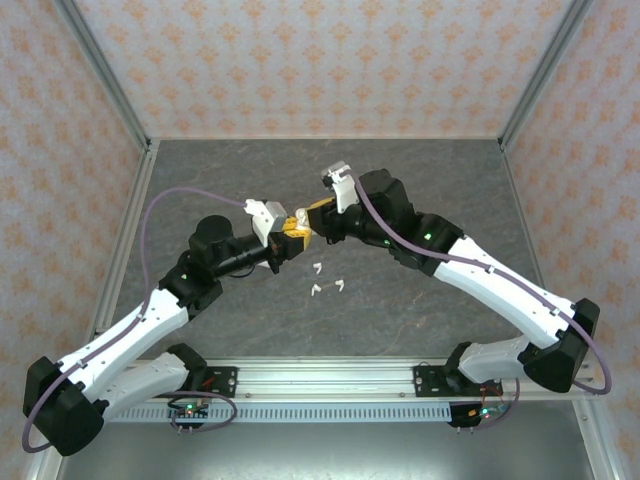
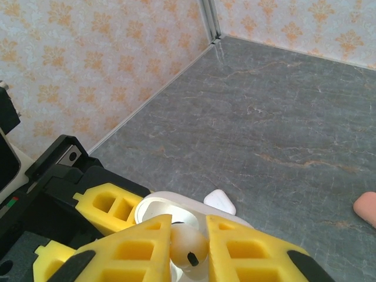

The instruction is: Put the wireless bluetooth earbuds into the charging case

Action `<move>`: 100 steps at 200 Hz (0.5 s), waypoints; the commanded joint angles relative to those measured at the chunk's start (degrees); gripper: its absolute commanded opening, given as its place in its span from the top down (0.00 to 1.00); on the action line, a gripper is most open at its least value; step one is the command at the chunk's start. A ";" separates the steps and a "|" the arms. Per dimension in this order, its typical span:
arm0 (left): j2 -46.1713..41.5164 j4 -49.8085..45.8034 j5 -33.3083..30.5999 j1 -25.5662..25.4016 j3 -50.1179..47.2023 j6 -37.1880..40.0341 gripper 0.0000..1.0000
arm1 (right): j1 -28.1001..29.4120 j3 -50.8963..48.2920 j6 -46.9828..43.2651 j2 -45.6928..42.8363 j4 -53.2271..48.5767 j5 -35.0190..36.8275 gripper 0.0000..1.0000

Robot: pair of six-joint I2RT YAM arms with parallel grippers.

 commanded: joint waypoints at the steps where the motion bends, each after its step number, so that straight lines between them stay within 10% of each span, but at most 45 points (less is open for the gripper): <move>1: -0.13 2.18 0.92 -0.41 2.34 -0.75 1.00 | 0.58 2.01 -1.22 -0.03 -1.04 -0.47 0.81; 100: -0.51 2.36 1.06 -0.34 2.10 -0.83 1.00 | 0.58 3.52 0.44 0.44 -2.36 -7.65 0.72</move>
